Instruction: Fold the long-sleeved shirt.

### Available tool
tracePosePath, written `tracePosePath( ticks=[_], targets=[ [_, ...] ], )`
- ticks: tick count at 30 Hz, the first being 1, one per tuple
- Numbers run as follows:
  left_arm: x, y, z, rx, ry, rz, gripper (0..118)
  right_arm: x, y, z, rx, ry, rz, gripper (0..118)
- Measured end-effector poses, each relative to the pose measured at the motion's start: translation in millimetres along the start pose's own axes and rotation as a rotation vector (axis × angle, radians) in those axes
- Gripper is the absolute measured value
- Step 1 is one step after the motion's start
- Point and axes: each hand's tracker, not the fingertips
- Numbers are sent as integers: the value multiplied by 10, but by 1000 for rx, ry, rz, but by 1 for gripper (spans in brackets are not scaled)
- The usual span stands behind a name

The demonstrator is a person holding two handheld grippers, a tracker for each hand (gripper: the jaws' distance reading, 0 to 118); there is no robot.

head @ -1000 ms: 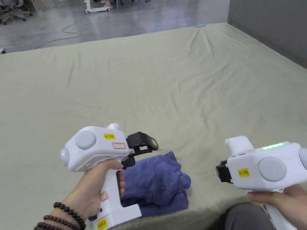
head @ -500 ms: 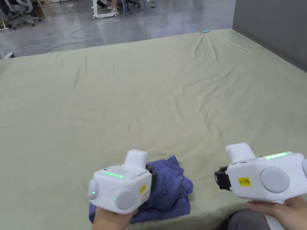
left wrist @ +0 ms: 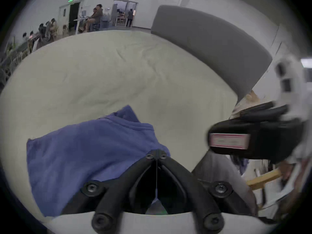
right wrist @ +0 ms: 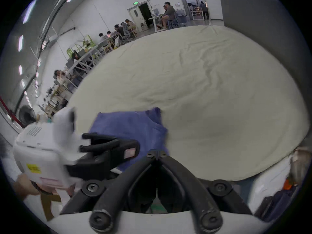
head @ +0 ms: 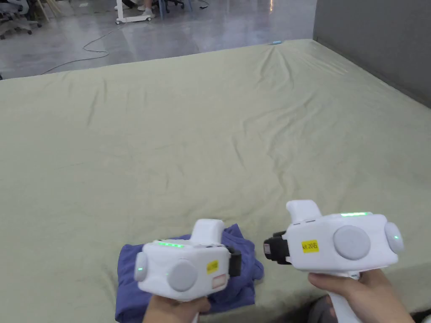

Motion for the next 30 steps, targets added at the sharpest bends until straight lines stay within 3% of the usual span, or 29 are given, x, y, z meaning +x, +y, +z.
tracePosePath(
  ticks=[3,7,9,10,11,13,14,16,21,23,25,26,28,30],
  targets=[
    [-410,-16,432,62,19,76,0,-144,143,-345,-12,52,-41,0],
    [-1046,-154,826,128,13,221,0,-225,259,-870,-127,220,-98,0],
    [-1329,-269,981,187,-1,356,0,-188,266,-1083,-179,222,-143,0],
    [-1432,-322,1023,204,-18,415,10,-159,257,-1137,-187,202,-142,0],
    [-1558,-397,1068,220,-59,476,36,-110,236,-1192,-199,186,-143,0],
    [-1768,-528,1044,209,-78,546,115,-12,172,-1237,-209,187,-167,0],
    [-1845,-596,986,181,-72,563,118,35,153,-1239,-203,187,-205,0],
    [-1932,-682,942,182,-56,582,118,86,126,-1231,-192,207,-237,0],
    [-2154,-808,501,127,-85,710,118,51,110,-1207,-183,208,-229,0],
    [-2190,-740,464,190,-150,717,118,52,110,-1207,-182,207,-236,0],
    [-2202,-687,375,182,-322,743,118,44,103,-1216,-180,206,-241,0],
    [-2186,-678,276,177,-414,781,105,35,104,-1224,-180,204,-241,0],
    [-2087,-660,59,123,-306,750,63,27,102,-1222,-179,198,-238,0],
    [-1599,-598,187,120,-163,563,45,26,100,-1211,-178,197,-238,0]
  ],
)
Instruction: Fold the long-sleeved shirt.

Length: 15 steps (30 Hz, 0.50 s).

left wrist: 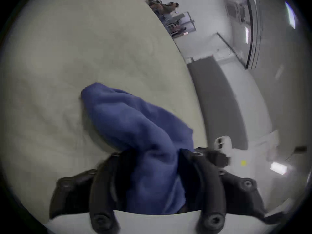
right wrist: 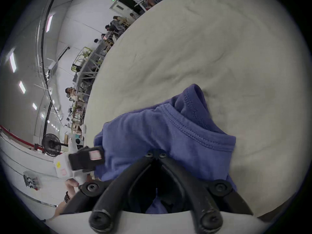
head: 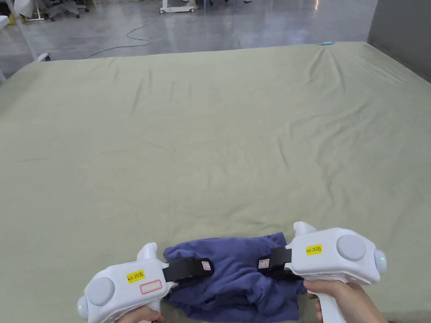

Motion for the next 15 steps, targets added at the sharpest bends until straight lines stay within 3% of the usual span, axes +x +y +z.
tracePosePath(
  ticks=[1,2,3,4,6,7,12,14,15],
  targets=[
    [53,-11,30,-5,22,0,24,0,-2,2,1,0,-1,0],
    [85,-19,69,-6,3,34,12,17,1,-11,2,3,-4,0],
    [-421,309,128,2,-27,65,11,5,4,-14,1,2,-10,0],
    [-443,341,179,-14,-44,102,9,-23,10,-5,0,-5,-13,0],
    [-444,461,327,35,-16,14,8,-141,12,43,2,-26,-7,0],
    [-116,291,393,46,-32,12,8,-238,10,77,14,-48,17,0],
    [-181,428,718,90,-20,-17,5,-1033,-53,82,149,-221,318,0],
    [-276,510,944,133,-3,-29,5,-1456,-126,-31,181,-251,455,0],
    [-472,618,1005,130,-3,-30,5,-1588,-140,-85,187,-249,485,0]
  ],
)
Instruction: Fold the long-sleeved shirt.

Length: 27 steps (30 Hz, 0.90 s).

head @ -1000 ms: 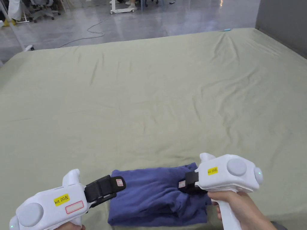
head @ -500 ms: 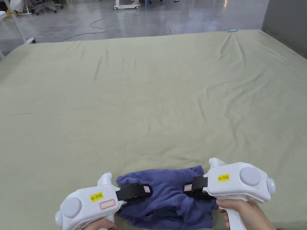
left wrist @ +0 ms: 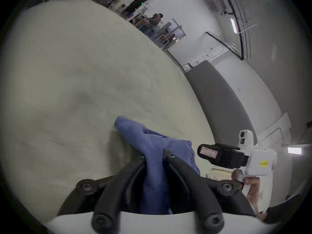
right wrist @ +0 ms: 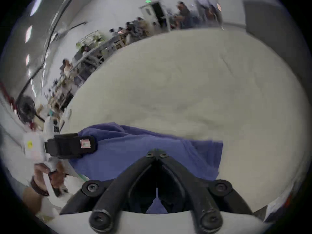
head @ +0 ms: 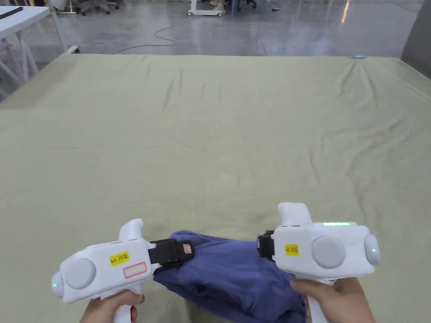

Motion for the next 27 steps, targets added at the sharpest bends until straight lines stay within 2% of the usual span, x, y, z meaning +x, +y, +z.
tracePosePath(
  ticks=[6,7,10,12,15,16,17,19,21,23,24,25,26,27],
  targets=[
    [-671,571,1058,128,137,-28,5,-1040,345,-547,40,110,139,0],
    [-890,700,1344,147,190,-26,5,-1308,405,-651,55,123,181,0],
    [-1414,899,1855,194,354,-49,5,-1805,469,-858,85,148,258,0],
    [-1525,857,2123,221,461,11,5,-2085,483,-991,82,171,299,0],
    [-1804,824,2351,277,498,141,6,-2353,493,-1100,68,227,328,0],
    [-1938,817,2384,299,507,163,15,-2416,497,-1125,58,241,343,0],
    [-1923,781,2409,350,521,145,41,-2445,501,-1143,49,253,356,0],
    [-1809,702,2415,425,492,107,118,-2423,506,-1134,39,268,368,0],
    [-1457,595,2356,456,433,70,118,-2344,525,-1078,38,269,372,0],
    [-1223,603,2302,450,459,61,118,-2204,551,-972,46,260,361,0],
    [-1445,613,2261,409,465,53,117,-2116,571,-917,53,257,348,0],
    [-1367,592,2183,373,446,36,112,-2020,589,-858,64,251,333,0],
    [-1262,558,2111,383,427,1,92,-1938,602,-802,78,243,320,0],
    [-1104,510,2008,393,404,-56,53,-1814,614,-693,100,227,306,0]
  ],
)
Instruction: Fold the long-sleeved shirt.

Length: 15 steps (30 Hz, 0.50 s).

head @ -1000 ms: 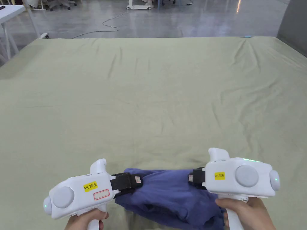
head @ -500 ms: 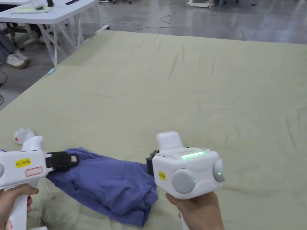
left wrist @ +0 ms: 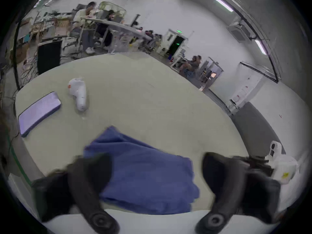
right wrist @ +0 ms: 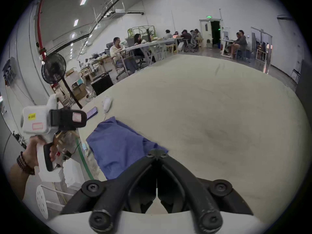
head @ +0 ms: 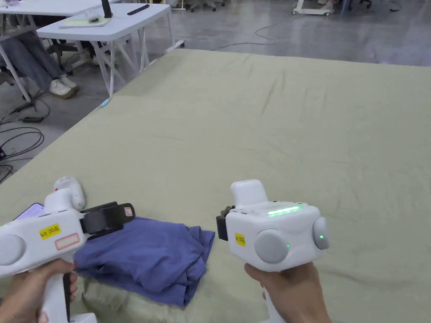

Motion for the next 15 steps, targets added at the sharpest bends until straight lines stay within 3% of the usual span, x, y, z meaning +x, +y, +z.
tracePosePath(
  ticks=[1,3,6,9,10,11,15],
  targets=[
    [529,-72,84,19,-13,-66,1,120,-11,141,25,-28,-7,0],
    [1030,-194,5,32,8,-167,0,340,-39,389,65,-82,-25,0],
    [1912,-355,-156,57,-131,-213,0,778,-117,909,123,-182,-73,0],
    [2483,-442,-370,152,-84,-374,0,1252,-238,1321,179,-298,-115,0],
    [2656,-447,-412,215,-31,-520,0,1385,-286,1464,202,-337,-128,0],
    [2843,-501,-465,252,-26,-558,0,1529,-349,1630,230,-381,-140,0],
    [3562,-837,-584,316,-75,-491,0,1952,-609,2208,322,-548,-172,0]
  ],
)
